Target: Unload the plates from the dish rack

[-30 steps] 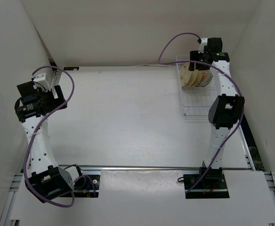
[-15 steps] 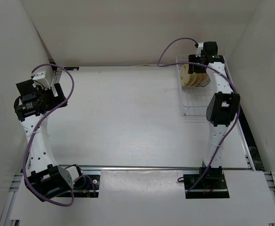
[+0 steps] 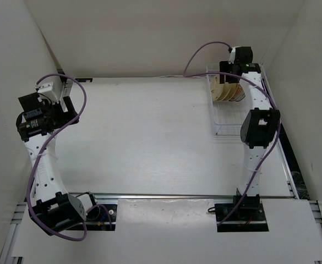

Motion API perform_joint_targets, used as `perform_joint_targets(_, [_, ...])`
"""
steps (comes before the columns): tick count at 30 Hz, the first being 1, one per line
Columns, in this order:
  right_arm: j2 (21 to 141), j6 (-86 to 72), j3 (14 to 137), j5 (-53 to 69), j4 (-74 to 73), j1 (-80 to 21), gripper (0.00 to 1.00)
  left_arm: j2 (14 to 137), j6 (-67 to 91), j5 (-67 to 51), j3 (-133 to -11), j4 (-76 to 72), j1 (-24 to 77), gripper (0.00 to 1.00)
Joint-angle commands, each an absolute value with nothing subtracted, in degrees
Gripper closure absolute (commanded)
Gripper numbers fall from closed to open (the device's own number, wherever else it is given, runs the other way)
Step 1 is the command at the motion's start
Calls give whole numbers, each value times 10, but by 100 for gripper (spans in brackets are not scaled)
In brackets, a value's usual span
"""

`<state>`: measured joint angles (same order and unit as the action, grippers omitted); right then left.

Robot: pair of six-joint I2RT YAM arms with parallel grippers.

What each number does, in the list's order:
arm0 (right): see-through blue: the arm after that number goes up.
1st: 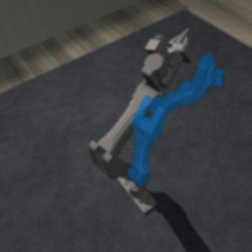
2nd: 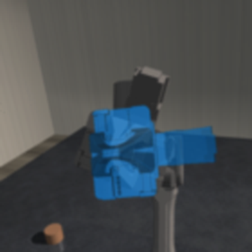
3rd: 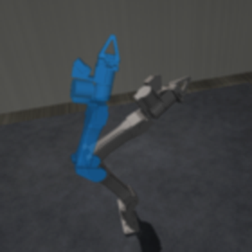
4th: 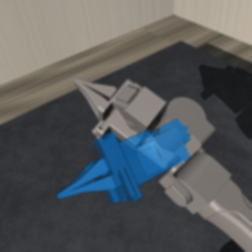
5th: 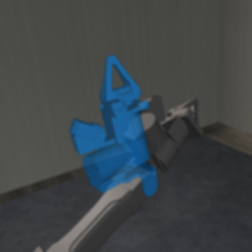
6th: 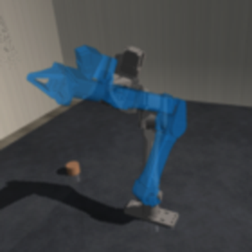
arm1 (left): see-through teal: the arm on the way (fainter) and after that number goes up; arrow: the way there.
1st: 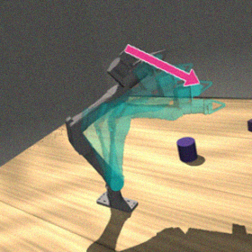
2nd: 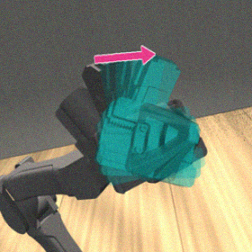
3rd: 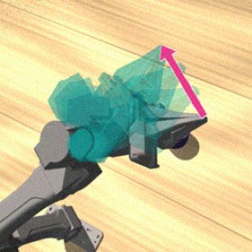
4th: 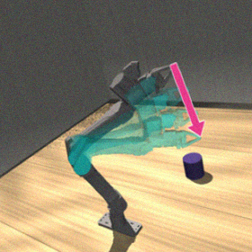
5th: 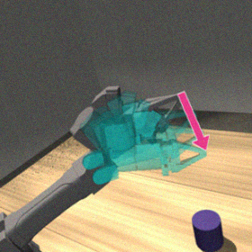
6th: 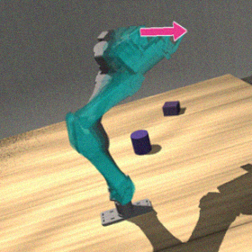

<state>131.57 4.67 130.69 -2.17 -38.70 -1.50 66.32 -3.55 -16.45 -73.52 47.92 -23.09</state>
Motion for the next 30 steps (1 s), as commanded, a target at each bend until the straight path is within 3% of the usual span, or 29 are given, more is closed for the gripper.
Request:
perform_joint_targets(1, [1266,38,1307,-44,-361,-25,24,655,-33,-180,-744,470,-233,0])
perform_joint_targets(30, [1323,54,1318,-54,-351,-44,36,655,-33,-180,-728,470,-233,0])
